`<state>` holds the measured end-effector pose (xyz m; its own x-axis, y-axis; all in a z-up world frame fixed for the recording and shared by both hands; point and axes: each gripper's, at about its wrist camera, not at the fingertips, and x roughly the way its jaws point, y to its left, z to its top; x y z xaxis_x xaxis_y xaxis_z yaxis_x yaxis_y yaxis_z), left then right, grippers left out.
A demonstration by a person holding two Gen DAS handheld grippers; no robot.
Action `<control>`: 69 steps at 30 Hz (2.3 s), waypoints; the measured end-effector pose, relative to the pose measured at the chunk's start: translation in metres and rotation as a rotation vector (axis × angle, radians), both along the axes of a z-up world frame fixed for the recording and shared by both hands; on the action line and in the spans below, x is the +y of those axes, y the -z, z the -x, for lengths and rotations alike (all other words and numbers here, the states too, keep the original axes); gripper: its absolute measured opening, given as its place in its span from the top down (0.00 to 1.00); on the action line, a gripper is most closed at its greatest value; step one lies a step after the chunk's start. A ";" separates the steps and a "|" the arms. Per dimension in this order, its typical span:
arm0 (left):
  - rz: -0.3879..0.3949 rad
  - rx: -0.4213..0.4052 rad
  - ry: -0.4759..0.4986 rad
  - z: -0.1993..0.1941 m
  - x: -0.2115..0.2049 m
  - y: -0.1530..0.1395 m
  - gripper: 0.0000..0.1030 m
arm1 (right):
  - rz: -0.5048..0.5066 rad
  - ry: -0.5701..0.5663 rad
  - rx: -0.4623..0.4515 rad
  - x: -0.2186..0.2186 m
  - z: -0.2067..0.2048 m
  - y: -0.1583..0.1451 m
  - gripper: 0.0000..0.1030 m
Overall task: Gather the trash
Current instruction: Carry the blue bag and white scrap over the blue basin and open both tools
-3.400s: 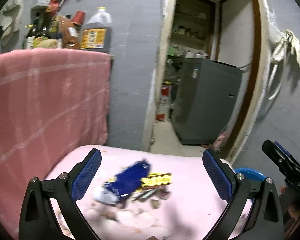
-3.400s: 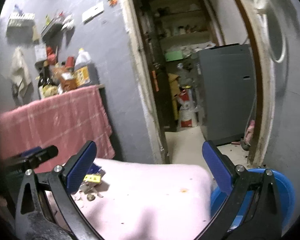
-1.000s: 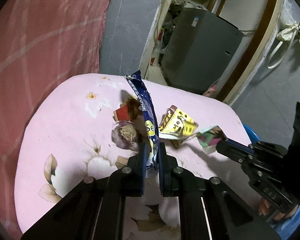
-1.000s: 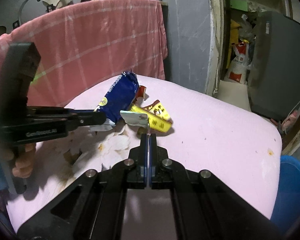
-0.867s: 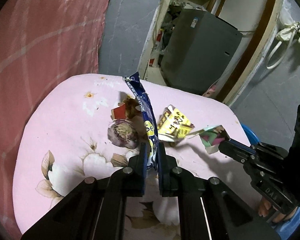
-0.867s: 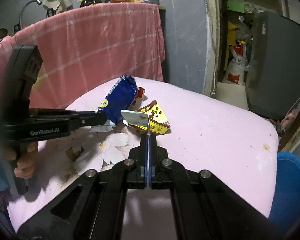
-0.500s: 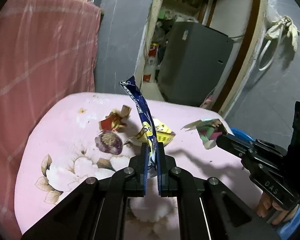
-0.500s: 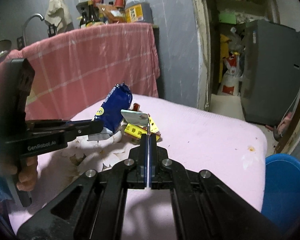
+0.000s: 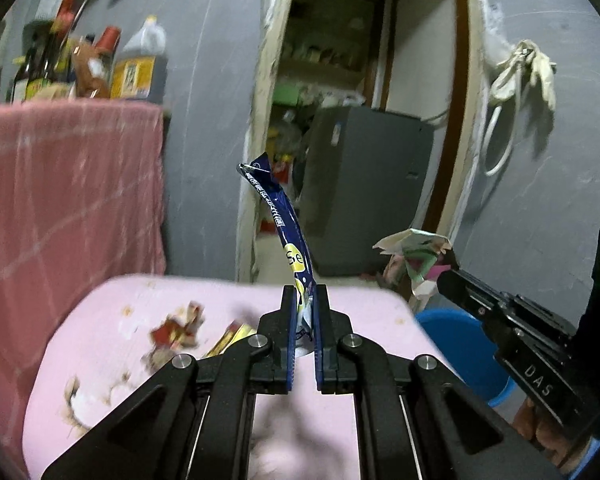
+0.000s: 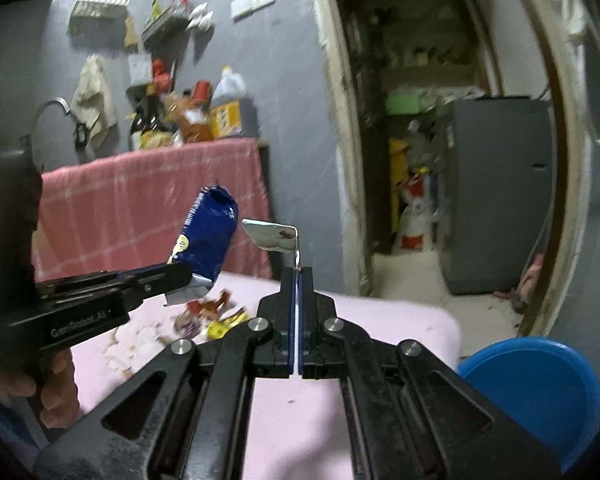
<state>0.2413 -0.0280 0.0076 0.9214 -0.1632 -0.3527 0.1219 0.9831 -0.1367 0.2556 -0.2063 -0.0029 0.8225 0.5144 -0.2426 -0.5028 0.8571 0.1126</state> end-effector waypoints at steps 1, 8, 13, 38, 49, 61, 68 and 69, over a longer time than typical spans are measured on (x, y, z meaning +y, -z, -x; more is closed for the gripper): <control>-0.001 -0.017 0.008 -0.001 -0.005 -0.003 0.95 | -0.006 0.021 -0.013 -0.005 0.001 -0.003 0.99; -0.007 -0.088 0.090 -0.009 -0.046 -0.017 0.95 | -0.025 0.179 -0.086 -0.049 0.008 -0.013 0.99; -0.016 -0.113 0.176 -0.019 -0.079 -0.021 0.95 | -0.035 0.294 -0.103 -0.088 0.011 -0.013 0.99; -0.010 0.118 0.432 -0.075 -0.186 0.011 0.95 | -0.126 0.537 0.136 -0.192 -0.011 0.019 0.99; -0.005 0.255 0.454 -0.094 -0.199 0.033 0.94 | -0.134 0.556 0.238 -0.202 -0.025 0.034 0.96; -0.027 0.347 0.430 -0.106 -0.207 0.050 0.93 | -0.139 0.553 0.263 -0.205 -0.031 0.037 0.94; 0.004 0.319 0.383 -0.100 -0.191 0.042 0.77 | -0.142 0.551 0.249 -0.201 -0.029 0.034 0.84; 0.012 0.312 0.373 -0.099 -0.188 0.041 0.73 | -0.145 0.550 0.243 -0.200 -0.029 0.033 0.81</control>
<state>0.3407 -0.2157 -0.0330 0.6499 -0.4679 -0.5989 0.4172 0.8783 -0.2336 0.2844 -0.4065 -0.0361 0.9067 0.0723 -0.4156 0.0632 0.9508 0.3032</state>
